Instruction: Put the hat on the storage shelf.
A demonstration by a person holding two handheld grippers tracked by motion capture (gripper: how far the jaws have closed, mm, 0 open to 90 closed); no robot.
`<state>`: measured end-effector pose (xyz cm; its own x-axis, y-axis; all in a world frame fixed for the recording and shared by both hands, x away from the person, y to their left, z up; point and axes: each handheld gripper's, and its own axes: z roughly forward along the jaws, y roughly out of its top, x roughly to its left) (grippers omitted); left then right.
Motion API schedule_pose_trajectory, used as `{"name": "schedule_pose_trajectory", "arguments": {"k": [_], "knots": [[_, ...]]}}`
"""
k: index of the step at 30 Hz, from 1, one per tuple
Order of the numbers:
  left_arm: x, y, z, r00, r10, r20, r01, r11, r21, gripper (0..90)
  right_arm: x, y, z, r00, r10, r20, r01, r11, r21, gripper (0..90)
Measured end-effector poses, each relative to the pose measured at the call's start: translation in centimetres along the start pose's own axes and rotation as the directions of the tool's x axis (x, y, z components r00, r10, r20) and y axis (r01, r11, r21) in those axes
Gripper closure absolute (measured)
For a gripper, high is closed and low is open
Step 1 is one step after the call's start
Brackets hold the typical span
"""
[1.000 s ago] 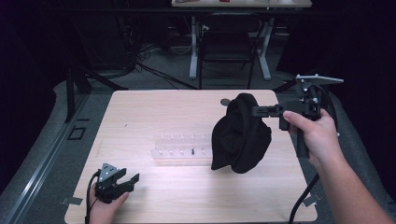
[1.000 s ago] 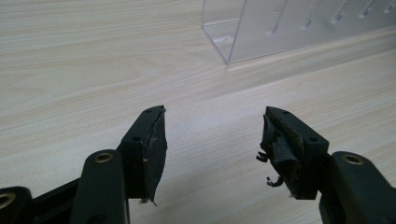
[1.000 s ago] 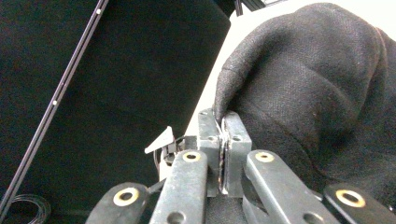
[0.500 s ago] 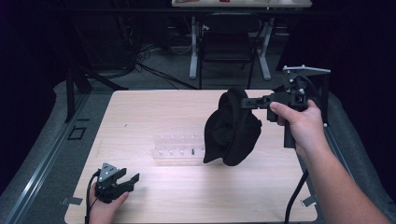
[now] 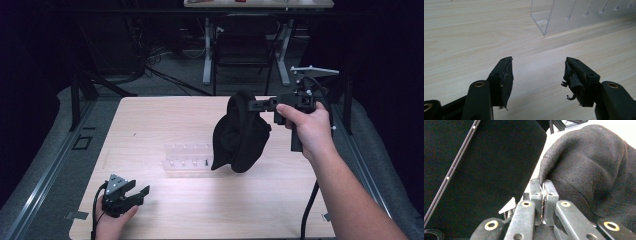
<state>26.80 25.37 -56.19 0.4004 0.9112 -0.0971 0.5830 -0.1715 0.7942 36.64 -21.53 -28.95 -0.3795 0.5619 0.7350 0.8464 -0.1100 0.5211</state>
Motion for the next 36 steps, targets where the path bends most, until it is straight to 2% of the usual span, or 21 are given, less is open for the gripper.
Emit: {"name": "schedule_pose_trajectory", "arguments": {"k": [16, 28, 36], "knots": [[0.0, 0.1, 0.0, 1.0000, 0.002, 0.005, -0.002, 1.0000, -0.003, 40.1, -0.2, 0.7, 2.7, 1.0000, -0.001, 0.006, 0.001, 1.000, 0.004, 88.4], [0.0, 0.1, 0.0, 1.0000, 0.001, 0.006, -0.001, 1.0000, -0.005, 40.1, -0.5, 1.2, 4.1, 0.9998, -0.003, 0.020, 0.003, 1.000, 0.006, 88.4], [0.1, 0.1, 0.0, 1.0000, 0.000, 0.007, 0.000, 1.0000, -0.009, 40.1, -0.7, 1.4, 4.6, 0.9989, -0.011, 0.046, 0.010, 1.000, 0.008, 88.4]]}}
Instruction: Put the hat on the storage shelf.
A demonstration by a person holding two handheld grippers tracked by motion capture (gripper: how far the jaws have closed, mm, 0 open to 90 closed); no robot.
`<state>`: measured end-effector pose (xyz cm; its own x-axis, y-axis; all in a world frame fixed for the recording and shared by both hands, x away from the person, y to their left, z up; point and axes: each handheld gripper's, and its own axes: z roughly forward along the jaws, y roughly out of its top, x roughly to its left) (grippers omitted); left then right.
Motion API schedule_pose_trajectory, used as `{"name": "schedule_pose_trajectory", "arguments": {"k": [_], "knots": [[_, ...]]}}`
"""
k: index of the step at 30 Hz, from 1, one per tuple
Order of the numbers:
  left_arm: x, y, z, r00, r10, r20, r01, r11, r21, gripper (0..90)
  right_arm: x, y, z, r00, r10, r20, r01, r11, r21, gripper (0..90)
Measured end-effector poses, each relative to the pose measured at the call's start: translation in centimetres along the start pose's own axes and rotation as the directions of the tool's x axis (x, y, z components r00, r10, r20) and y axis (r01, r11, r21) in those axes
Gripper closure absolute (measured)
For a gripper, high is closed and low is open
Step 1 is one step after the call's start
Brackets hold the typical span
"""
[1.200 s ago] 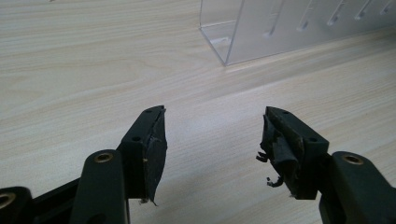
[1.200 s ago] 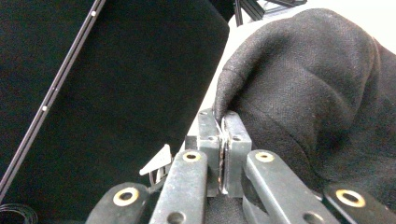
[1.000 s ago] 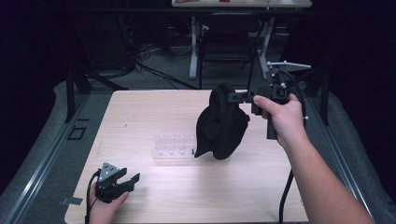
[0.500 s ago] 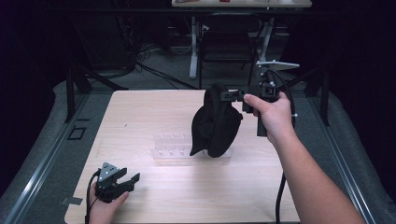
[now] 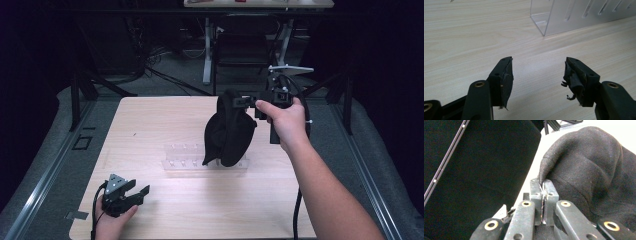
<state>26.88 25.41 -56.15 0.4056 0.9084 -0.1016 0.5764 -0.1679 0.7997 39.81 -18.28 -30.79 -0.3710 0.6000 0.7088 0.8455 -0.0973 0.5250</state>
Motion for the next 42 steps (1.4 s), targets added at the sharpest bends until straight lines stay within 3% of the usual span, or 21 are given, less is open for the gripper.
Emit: {"name": "schedule_pose_trajectory", "arguments": {"k": [11, 20, 26, 28, 32, 35, 42], "knots": [[-0.1, 0.1, 0.0, 1.0000, 0.005, 0.004, -0.005, 1.0000, -0.005, 40.2, -0.1, 0.0, 0.3, 0.9999, -0.008, 0.010, 0.008, 1.000, 0.004, 88.3], [-0.4, 0.4, 0.0, 0.9998, 0.010, 0.020, -0.010, 0.9996, -0.026, 41.8, 0.2, -0.3, 1.1, 0.9997, -0.007, -0.025, 0.007, 1.000, 0.007, 88.3], [-1.2, 1.3, -0.3, 0.9973, 0.002, 0.073, 0.002, 0.9984, -0.057, 44.9, 0.8, -0.4, 2.1, 0.9985, -0.009, -0.054, 0.010, 1.000, 0.010, 88.2], [-1.7, 1.7, -0.6, 0.9957, 0.017, 0.091, -0.011, 0.9976, -0.069, 46.4, 1.0, -0.5, 2.4, 0.9983, -0.009, -0.058, 0.010, 1.000, 0.016, 88.2], [-3.2, 2.9, -1.0, 0.9899, 0.090, 0.110, -0.078, 0.9915, -0.104, 47.8, 1.5, -0.6, 3.0, 0.9979, -0.012, -0.063, 0.013, 1.000, 0.015, 88.2], [-4.3, 3.9, -0.7, 0.9827, 0.136, 0.125, -0.122, 0.9857, -0.116, 50.4, 1.7, -0.7, 3.3, 0.9975, -0.008, -0.070, 0.009, 1.000, 0.016, 88.1], [-6.6, 6.2, 0.3, 0.9729, 0.158, 0.169, -0.135, 0.9814, -0.136, 53.6, 1.5, -0.8, 4.0, 0.9943, 0.016, -0.105, -0.015, 1.000, 0.014, 88.1]]}}
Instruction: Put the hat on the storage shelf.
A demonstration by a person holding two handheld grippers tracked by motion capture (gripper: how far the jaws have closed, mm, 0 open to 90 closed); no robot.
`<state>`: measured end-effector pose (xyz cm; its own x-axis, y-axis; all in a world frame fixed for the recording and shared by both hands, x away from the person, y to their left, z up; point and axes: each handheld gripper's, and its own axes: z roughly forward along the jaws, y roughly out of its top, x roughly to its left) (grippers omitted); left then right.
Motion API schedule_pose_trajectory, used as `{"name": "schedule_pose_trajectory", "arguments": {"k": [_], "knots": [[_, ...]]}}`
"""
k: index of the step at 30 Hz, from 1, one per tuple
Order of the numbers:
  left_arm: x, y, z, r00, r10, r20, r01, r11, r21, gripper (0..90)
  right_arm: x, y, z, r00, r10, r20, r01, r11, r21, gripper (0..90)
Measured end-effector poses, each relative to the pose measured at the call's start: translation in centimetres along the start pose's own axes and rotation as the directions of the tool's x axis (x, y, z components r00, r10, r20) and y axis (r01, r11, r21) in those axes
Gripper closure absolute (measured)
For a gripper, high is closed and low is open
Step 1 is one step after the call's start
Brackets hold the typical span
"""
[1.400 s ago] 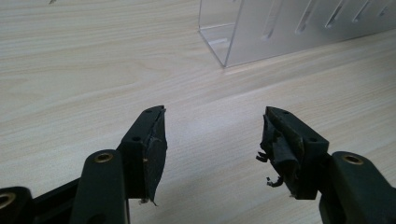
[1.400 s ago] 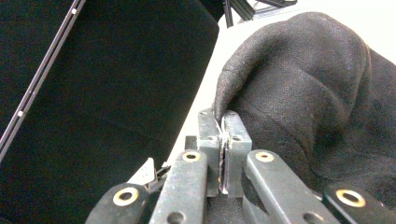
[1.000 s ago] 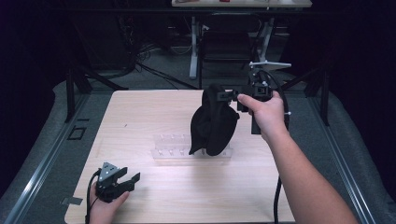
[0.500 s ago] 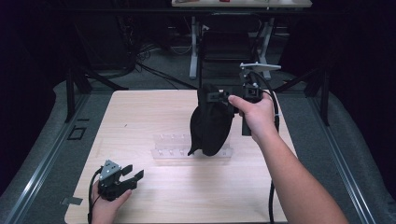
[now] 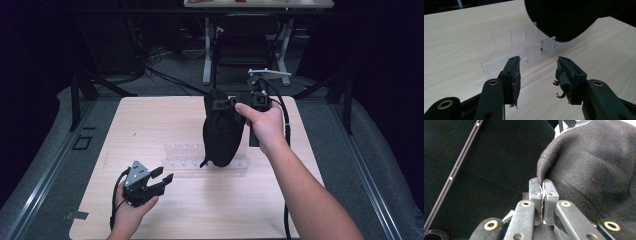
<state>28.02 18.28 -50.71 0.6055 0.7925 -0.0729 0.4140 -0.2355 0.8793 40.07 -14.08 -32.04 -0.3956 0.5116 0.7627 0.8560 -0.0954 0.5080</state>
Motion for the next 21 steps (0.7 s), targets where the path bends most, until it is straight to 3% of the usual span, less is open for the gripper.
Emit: {"name": "schedule_pose_trajectory", "arguments": {"k": [10, 21], "knots": [[-2.0, 2.3, 1.7, 0.9987, 0.028, 0.043, -0.027, 0.9995, -0.019, 55.1, -0.6, -0.2, 0.2, 0.9991, 0.028, -0.032, -0.028, 1.000, -0.005, 88.1], [-4.0, 4.0, 3.1, 0.9931, 0.077, 0.088, -0.076, 0.9968, -0.025, 55.8, -0.7, -0.3, 0.6, 0.9981, 0.036, -0.051, -0.037, 0.999, -0.009, 88.2]]}}
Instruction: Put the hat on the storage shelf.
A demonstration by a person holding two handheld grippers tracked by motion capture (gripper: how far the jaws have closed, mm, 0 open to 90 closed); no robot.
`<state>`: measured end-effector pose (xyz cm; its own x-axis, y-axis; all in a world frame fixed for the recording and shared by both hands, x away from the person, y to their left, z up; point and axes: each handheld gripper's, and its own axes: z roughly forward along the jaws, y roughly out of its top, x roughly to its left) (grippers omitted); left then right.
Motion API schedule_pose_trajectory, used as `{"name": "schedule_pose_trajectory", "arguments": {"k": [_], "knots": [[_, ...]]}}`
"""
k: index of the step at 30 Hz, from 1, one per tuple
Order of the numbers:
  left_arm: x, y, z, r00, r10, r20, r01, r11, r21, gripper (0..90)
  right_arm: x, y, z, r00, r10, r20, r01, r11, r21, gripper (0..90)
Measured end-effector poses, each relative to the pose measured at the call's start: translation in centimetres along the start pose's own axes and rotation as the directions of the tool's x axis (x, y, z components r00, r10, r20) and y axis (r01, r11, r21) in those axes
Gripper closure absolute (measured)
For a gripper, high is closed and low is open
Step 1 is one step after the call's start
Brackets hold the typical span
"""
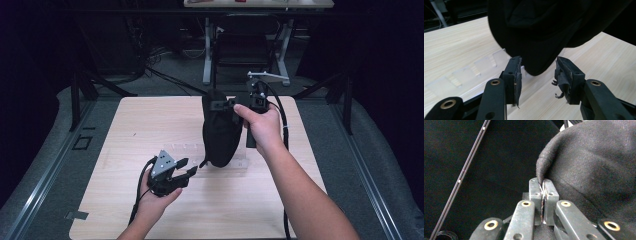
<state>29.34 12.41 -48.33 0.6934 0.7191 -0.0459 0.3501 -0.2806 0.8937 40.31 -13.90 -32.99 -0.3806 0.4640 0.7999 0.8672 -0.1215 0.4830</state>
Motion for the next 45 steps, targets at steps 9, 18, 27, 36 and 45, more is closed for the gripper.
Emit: {"name": "schedule_pose_trajectory", "arguments": {"k": [9, 18, 27, 36, 45], "knots": [[-1.2, 0.7, 1.0, 0.9992, 0.039, 0.012, -0.039, 0.9991, 0.019, 62.8, -0.3, -0.1, 0.2, 0.9996, 0.018, -0.022, -0.018, 1.000, -0.001, 88.3], [-1.8, 0.6, 1.9, 0.9963, 0.086, -0.012, -0.085, 0.9953, 0.046, 80.1, -0.3, -0.2, 0.2, 0.9996, 0.019, -0.021, -0.019, 1.000, -0.006, 88.2], [-1.7, 0.4, 1.9, 0.9936, 0.111, -0.015, -0.111, 0.9926, 0.049, 84.1, -0.2, -0.2, 0.2, 0.9995, 0.018, -0.026, -0.018, 1.000, -0.001, 86.4], [-1.5, 0.1, 1.8, 0.9871, 0.160, -0.013, -0.159, 0.9861, 0.049, 84.9, 0.7, -0.2, 0.2, 0.9985, -0.003, -0.055, 0.003, 1.000, 0.002, 78.3], [-1.0, -0.5, 1.3, 0.9785, 0.199, -0.056, -0.195, 0.9790, 0.059, 86.2, 1.1, -0.1, -1.3, 0.9972, -0.026, -0.069, 0.025, 1.000, -0.017, 75.3]]}}
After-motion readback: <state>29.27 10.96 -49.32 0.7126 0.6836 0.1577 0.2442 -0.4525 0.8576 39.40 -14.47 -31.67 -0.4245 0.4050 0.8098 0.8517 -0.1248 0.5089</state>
